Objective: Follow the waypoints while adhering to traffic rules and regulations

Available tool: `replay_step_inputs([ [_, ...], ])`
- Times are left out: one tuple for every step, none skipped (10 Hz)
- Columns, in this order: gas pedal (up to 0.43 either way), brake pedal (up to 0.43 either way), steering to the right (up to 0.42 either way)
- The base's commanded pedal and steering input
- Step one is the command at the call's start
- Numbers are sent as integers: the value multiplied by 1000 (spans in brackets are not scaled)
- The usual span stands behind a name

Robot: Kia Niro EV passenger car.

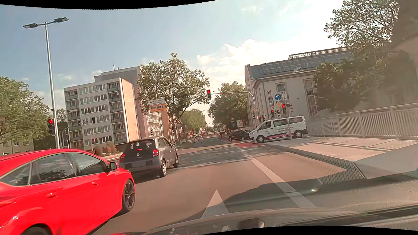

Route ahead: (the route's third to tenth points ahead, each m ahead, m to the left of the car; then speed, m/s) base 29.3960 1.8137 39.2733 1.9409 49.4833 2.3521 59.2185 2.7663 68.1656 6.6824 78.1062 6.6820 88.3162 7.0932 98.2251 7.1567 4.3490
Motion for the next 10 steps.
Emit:
replay_step_inputs([
  [0, 122, -4],
  [0, 134, -4],
  [0, 140, -4],
  [0, 140, -4],
  [0, 146, -2],
  [0, 152, -1],
  [0, 159, -1],
  [0, 165, 0],
  [0, 177, 4],
  [0, 189, 9],
])
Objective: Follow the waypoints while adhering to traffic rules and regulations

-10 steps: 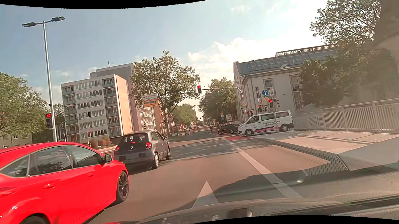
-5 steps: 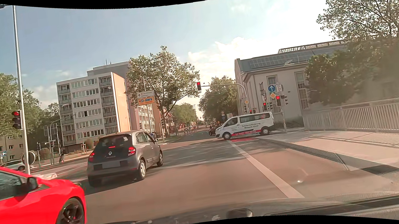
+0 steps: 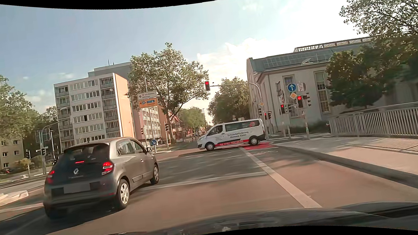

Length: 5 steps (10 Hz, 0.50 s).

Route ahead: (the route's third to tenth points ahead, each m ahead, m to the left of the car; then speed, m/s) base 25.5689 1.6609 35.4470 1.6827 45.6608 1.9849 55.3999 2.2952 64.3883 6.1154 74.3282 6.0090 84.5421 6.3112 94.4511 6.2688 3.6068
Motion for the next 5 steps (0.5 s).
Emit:
replay_step_inputs([
  [0, 195, 12],
  [0, 201, 12],
  [0, 213, 12],
  [0, 213, 12],
  [0, 220, 12],
])
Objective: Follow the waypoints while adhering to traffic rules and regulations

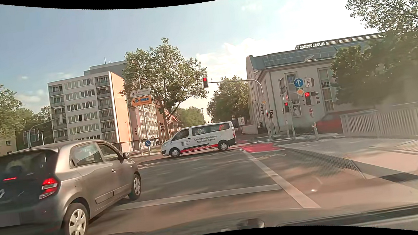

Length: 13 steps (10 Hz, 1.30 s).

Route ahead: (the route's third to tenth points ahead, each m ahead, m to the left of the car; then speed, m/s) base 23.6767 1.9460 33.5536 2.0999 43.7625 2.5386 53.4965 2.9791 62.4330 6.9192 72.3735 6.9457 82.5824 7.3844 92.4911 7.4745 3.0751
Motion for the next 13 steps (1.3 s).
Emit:
replay_step_inputs([
  [0, 226, 12],
  [0, 232, 12],
  [0, 238, 12],
  [0, 244, 11],
  [0, 244, 10],
  [0, 250, 7],
  [0, 250, 4],
  [0, 250, -1],
  [0, 250, -4],
  [0, 250, -4],
  [0, 250, -4],
  [0, 250, -5],
  [0, 244, -6],
])
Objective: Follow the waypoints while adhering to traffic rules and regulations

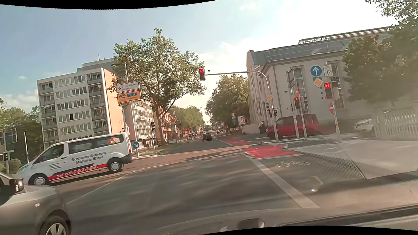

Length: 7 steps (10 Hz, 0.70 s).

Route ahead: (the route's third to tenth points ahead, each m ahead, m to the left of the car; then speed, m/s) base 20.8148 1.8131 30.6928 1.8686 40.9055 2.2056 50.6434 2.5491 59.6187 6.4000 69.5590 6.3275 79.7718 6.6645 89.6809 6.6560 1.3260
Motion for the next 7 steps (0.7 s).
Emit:
replay_step_inputs([
  [0, 250, -8],
  [0, 244, -11],
  [0, 244, -15],
  [0, 232, -18],
  [0, 213, -18],
  [0, 201, -17],
  [0, 195, -16],
])
